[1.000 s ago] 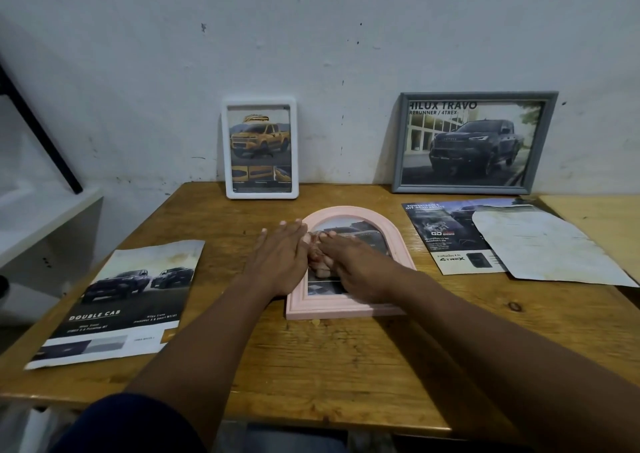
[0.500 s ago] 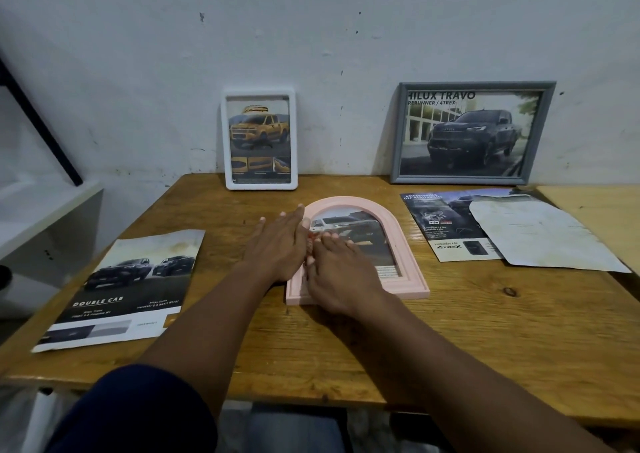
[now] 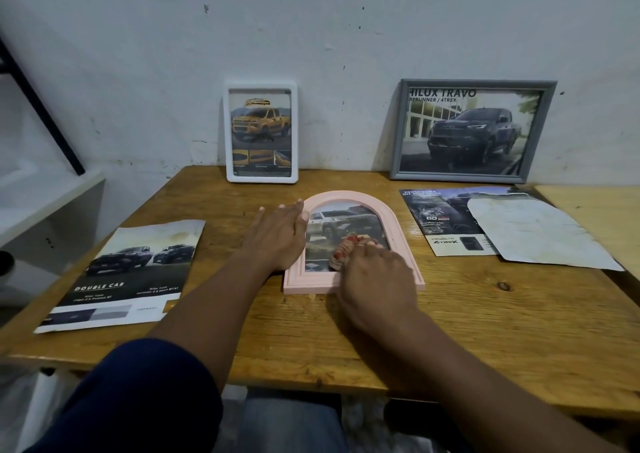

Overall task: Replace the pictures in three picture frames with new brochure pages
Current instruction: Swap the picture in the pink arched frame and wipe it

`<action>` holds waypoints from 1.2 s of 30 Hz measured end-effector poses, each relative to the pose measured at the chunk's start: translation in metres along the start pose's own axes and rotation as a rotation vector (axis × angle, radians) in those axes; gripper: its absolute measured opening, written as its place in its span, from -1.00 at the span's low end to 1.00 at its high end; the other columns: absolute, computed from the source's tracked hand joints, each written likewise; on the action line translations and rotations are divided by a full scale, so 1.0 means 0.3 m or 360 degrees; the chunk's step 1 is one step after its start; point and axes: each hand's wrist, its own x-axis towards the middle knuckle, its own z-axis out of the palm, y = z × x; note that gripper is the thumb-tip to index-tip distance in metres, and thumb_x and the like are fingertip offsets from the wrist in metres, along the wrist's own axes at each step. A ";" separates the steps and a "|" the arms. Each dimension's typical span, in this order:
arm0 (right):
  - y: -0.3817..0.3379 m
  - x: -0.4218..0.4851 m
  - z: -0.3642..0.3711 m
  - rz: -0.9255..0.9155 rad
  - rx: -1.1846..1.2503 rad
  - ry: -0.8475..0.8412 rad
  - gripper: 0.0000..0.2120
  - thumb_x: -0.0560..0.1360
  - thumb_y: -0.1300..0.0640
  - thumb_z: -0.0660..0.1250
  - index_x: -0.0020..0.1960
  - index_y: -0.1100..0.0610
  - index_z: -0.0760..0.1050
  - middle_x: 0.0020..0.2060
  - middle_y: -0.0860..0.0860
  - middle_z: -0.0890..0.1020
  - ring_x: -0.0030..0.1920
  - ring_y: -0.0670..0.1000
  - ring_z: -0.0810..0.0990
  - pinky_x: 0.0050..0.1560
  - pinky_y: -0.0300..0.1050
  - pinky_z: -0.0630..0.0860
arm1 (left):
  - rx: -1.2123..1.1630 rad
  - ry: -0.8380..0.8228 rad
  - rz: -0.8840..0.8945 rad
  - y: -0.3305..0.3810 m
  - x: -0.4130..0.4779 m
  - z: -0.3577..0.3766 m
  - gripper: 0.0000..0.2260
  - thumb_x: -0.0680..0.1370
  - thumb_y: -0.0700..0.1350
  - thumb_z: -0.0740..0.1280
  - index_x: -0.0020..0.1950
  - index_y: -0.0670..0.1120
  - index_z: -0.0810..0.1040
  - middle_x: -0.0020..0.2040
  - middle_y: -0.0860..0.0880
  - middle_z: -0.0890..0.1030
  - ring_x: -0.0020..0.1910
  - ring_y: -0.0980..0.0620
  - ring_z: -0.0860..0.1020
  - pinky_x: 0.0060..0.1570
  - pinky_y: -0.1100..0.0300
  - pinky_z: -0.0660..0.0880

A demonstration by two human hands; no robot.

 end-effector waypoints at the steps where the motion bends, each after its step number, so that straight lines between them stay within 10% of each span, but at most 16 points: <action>1: -0.044 0.007 0.017 0.0017 0.0028 0.0029 -0.61 0.57 -0.03 0.14 0.22 0.22 0.47 0.12 0.17 0.59 0.11 0.17 0.54 0.19 0.05 0.44 | 0.0005 0.0001 -0.0003 0.002 0.000 0.000 -0.49 0.72 0.15 -0.14 0.66 0.04 0.06 0.63 -0.02 0.20 0.62 -0.01 0.08 0.56 -0.04 -0.15; 11: 0.054 0.022 0.016 -0.0579 0.0626 0.0048 -0.71 0.62 -0.03 0.11 0.24 -0.01 0.51 0.02 0.00 0.67 -0.05 0.01 0.58 -0.04 -0.07 0.52 | 0.0003 -0.0005 0.0015 0.002 0.004 -0.005 -0.50 0.72 0.14 -0.14 0.66 0.03 0.08 0.62 -0.04 0.22 0.62 -0.02 0.11 0.56 -0.06 -0.11; 21: 0.299 -0.027 -0.004 -0.0650 0.0133 0.0187 -0.69 0.62 0.01 0.10 0.15 0.12 0.54 -0.02 0.07 0.65 -0.03 0.10 0.55 -0.06 0.03 0.50 | 0.0087 -0.0057 0.0031 0.001 0.005 -0.013 -0.49 0.72 0.14 -0.15 0.66 0.03 0.06 0.63 -0.03 0.21 0.62 -0.01 0.10 0.58 -0.08 -0.09; 29: 0.379 0.132 -0.125 0.0441 0.1056 0.0365 -0.69 0.69 0.08 0.10 0.13 0.15 0.60 -0.10 0.08 0.64 -0.12 0.06 0.61 -0.10 0.04 0.59 | 0.0083 -0.0205 0.0014 0.010 0.015 -0.038 -0.41 0.68 0.26 -0.16 0.67 0.05 -0.03 0.65 -0.02 0.12 0.63 -0.05 0.05 0.56 -0.10 -0.11; 36: 0.315 0.307 -0.046 0.0206 0.0771 0.0007 -0.85 0.63 0.08 0.21 0.16 0.06 0.47 0.03 0.01 0.57 0.03 0.05 0.54 0.02 0.00 0.50 | -0.0083 -0.0155 0.0074 0.099 0.007 -0.041 -0.40 0.66 0.30 -0.08 0.66 0.11 0.01 0.66 0.03 0.01 0.64 -0.05 -0.09 0.56 -0.14 -0.14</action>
